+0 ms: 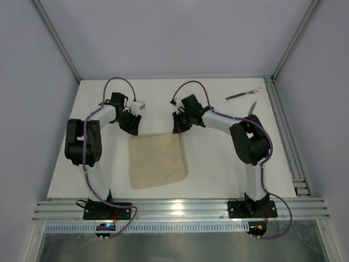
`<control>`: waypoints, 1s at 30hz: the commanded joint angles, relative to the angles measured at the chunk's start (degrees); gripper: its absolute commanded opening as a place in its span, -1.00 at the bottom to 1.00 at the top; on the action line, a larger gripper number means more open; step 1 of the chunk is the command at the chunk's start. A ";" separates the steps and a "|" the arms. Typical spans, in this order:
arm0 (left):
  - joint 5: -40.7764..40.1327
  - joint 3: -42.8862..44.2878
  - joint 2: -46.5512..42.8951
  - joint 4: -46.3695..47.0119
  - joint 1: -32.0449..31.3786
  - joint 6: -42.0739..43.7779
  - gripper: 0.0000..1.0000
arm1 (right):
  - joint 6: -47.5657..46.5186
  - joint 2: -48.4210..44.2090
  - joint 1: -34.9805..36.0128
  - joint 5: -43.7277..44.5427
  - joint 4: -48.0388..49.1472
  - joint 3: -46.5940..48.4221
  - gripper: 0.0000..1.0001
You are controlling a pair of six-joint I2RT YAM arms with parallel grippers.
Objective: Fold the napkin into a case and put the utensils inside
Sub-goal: Smooth out the lower triangle-folded napkin at the center of the board.
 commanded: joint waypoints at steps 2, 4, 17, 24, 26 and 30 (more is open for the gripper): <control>-0.71 -0.70 -0.48 1.98 -0.08 -2.45 -0.41 | -1.12 -1.04 0.27 -1.27 1.76 -0.55 -0.93; 0.79 -0.52 -0.48 0.23 -0.17 -1.84 -0.49 | -1.12 -1.48 0.27 -1.09 1.84 -0.90 -0.93; -1.94 -2.10 -1.27 -3.29 -1.23 0.89 -0.45 | -0.85 -2.18 0.27 -0.57 2.29 -1.60 -0.93; -0.97 -3.07 -2.68 -5.75 -1.40 2.82 -0.81 | -0.76 -2.45 0.19 0.49 2.46 -1.78 -0.92; -1.40 -3.24 -2.59 -6.19 -1.32 3.26 -1.00 | -0.85 -2.88 0.27 1.28 2.29 -1.96 -0.92; -3.42 -4.82 -3.73 -4.18 -1.23 3.09 -1.00 | -2.69 -4.38 0.27 2.42 1.41 -2.57 -0.92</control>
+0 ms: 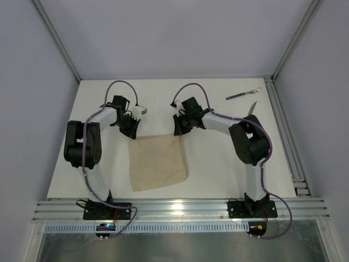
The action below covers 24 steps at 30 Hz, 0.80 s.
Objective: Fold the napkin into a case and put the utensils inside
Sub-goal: Smooth out the lower triangle-folded napkin at the center of the board.
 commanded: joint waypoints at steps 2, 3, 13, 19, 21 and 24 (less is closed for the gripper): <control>-2.77 -2.88 -2.51 -0.65 -0.02 1.01 -1.00 | -3.00 -4.89 0.25 2.42 -0.69 -0.91 -0.93; -2.95 -3.23 -2.77 -0.13 -0.02 0.92 -1.00 | -3.44 -5.06 0.16 2.60 -1.13 -1.00 -0.92; -4.10 -4.29 -4.62 1.02 -0.02 1.53 -1.00 | -2.57 -5.33 -2.21 0.85 -1.93 -1.44 -0.93; -3.83 -4.82 -5.50 1.63 -0.02 1.53 -1.00 | -2.92 -4.80 -2.12 1.37 -3.69 -0.21 -0.92; -2.78 -4.90 -5.94 1.99 -0.02 1.80 -1.00 | -2.92 -4.71 -2.12 0.94 -3.42 -0.13 -0.93; -2.51 -4.82 -6.03 2.86 -0.02 1.10 -1.00 | -2.74 -2.96 -2.12 0.49 -4.12 1.45 -0.88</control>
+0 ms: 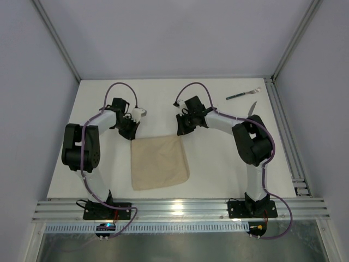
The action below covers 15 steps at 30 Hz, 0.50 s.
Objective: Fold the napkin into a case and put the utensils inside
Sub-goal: Smooth out the lower triangle-folded napkin at the center of the board.
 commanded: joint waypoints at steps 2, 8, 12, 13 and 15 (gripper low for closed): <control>-0.87 -0.45 -2.75 1.64 0.13 0.66 -1.00 | -0.43 -0.55 -0.53 0.54 -1.72 3.49 -0.78; -2.28 -0.97 -4.50 3.05 0.13 -0.40 -0.67 | 0.10 -0.37 -0.53 2.20 -2.16 5.17 -0.30; -4.38 -1.85 -7.05 4.54 0.22 -0.66 -0.41 | -0.16 -3.88 -0.53 3.17 -2.68 4.55 -0.09; -5.43 -1.94 -8.45 4.81 0.22 -0.75 -0.35 | 0.01 -5.62 -0.53 3.44 -2.69 3.51 -0.07; -6.40 -2.29 -9.95 5.86 0.39 -1.01 -0.20 | 0.28 -7.83 -0.53 4.05 -2.43 1.66 -0.04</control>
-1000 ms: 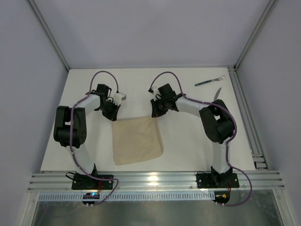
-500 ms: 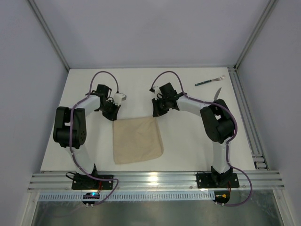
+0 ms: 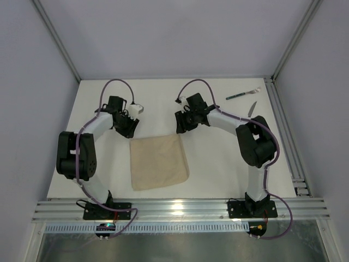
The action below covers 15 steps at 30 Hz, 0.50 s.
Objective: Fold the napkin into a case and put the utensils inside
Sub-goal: Smooth out the lower triangle-folded napkin at the center of the board.
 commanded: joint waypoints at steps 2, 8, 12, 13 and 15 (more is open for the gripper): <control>-2.81 -0.48 -6.65 4.14 0.90 -0.99 -0.11 | 0.82 -10.25 0.37 2.33 0.50 -4.50 0.02; 4.72 -2.23 -11.41 2.13 2.04 -0.65 0.00 | 4.07 -14.03 3.09 1.19 1.99 -14.43 0.25; 6.95 -5.48 -11.07 0.80 1.95 1.99 0.06 | 6.01 -15.00 5.29 0.57 4.02 -18.74 0.25; 7.12 -6.45 -10.54 0.80 1.87 2.43 0.07 | 6.53 -15.18 5.38 -0.04 5.15 -20.05 0.25; 8.00 -7.24 -9.14 0.71 1.87 3.48 0.09 | 7.76 -14.83 5.56 -0.74 6.13 -21.12 0.25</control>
